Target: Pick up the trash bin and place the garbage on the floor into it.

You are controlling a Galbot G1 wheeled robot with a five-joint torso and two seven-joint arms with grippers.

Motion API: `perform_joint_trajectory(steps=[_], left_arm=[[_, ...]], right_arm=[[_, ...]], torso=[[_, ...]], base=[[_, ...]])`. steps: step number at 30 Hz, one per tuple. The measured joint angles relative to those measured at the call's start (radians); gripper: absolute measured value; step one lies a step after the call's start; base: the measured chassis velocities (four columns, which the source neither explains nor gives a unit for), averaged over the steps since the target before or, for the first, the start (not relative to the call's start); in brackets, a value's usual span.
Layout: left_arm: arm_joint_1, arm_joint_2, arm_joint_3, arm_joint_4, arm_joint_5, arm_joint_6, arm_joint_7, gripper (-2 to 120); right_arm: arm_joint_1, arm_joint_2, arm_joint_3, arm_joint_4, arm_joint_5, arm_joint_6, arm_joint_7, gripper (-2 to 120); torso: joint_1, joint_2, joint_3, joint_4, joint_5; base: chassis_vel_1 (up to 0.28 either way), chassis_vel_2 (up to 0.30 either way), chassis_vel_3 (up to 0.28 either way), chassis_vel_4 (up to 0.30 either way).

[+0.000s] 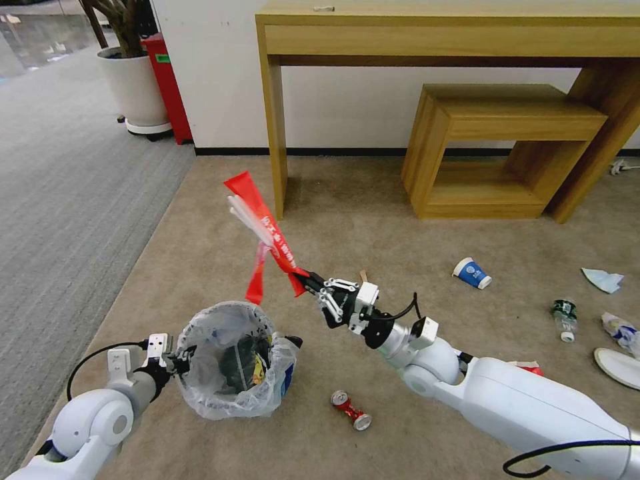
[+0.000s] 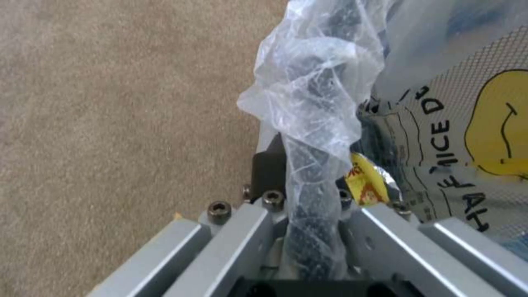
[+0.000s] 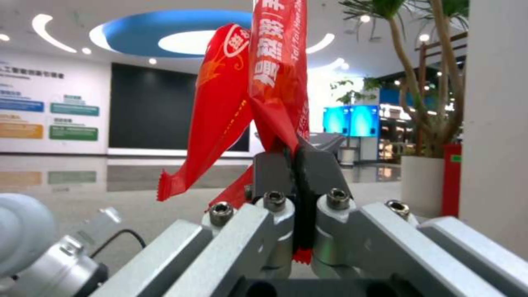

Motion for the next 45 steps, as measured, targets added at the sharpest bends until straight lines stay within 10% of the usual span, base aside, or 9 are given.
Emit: perform_joint_trajectory(steps=[45], left_arm=[[-0.042,0.070,0.005,-0.016,-0.128,0.044,-0.075,0]], right_arm=[[0.084,0.103,-0.261,0.005,-0.027,-0.022,0.028,0]], torso=[[0.000,0.000,0.000,0.0002,0.0004]], base=[[0.000,0.000,0.000,0.000]])
